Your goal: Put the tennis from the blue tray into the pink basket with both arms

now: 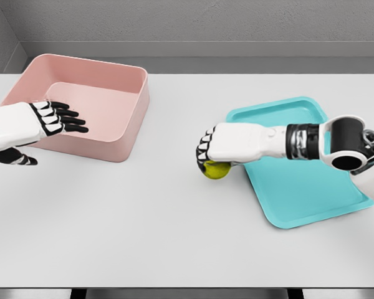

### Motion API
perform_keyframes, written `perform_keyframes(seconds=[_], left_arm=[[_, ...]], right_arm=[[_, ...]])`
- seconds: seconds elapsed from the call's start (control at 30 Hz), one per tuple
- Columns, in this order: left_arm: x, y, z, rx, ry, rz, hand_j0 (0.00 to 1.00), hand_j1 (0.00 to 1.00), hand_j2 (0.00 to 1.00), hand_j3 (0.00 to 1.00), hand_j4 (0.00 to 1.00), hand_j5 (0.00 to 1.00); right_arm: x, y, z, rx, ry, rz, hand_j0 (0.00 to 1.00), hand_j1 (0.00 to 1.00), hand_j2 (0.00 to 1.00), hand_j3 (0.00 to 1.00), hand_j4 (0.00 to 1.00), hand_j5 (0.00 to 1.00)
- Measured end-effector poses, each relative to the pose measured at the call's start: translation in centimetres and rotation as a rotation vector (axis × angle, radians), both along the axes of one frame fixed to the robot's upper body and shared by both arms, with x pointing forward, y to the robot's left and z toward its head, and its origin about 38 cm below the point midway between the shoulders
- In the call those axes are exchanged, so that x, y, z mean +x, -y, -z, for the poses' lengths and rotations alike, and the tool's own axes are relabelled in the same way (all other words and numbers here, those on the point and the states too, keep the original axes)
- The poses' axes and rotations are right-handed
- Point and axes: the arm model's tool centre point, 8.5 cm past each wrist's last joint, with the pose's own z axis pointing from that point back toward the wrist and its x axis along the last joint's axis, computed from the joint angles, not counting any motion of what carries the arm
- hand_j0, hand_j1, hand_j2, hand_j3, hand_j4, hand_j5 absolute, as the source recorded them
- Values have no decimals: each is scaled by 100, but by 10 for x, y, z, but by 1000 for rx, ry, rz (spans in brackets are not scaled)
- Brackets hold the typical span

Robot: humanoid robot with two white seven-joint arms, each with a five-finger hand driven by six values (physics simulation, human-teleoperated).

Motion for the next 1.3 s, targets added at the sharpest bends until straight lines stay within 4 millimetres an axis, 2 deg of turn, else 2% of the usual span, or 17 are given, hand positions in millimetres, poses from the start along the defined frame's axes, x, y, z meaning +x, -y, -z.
perform_keyframes(seconds=[0.13, 0.47, 0.7, 1.13, 1.17, 1.2, 1.27, 1.3], left_arm=[[-5, -3, 13, 1, -44, -7, 100, 100, 100, 100, 100, 100], [-17, -12, 30, -55, -153, -42, 100, 100, 100, 100, 100, 100], [-16, -13, 30, -69, -161, -51, 100, 100, 100, 100, 100, 100], [-16, -14, 33, -57, -164, -52, 100, 100, 100, 100, 100, 100], [-16, -14, 33, -57, -164, -51, 100, 100, 100, 100, 100, 100], [-16, -14, 33, -56, -164, -51, 100, 100, 100, 100, 100, 100], [-16, -14, 33, -56, -164, -51, 100, 100, 100, 100, 100, 100], [-16, -14, 33, -56, -164, -51, 100, 100, 100, 100, 100, 100]], right_arm=[[-3, -8, 4, 2, -9, -20, 50, 50, 50, 50, 50, 50], [-13, -37, 16, 7, -29, -86, 50, 50, 50, 50, 50, 50], [-16, -50, 21, 4, -29, -108, 50, 50, 50, 50, 50, 50], [-3, -62, 31, 2, -45, -87, 53, 53, 53, 53, 53, 53], [-3, -63, 31, 1, -45, -87, 55, 55, 55, 55, 55, 55], [-3, -63, 31, 1, -46, -86, 63, 63, 63, 63, 63, 63], [-2, -61, 30, -2, -42, -82, 99, 99, 99, 99, 99, 99], [-1, -60, 29, -3, -39, -79, 99, 99, 99, 99, 99, 99]])
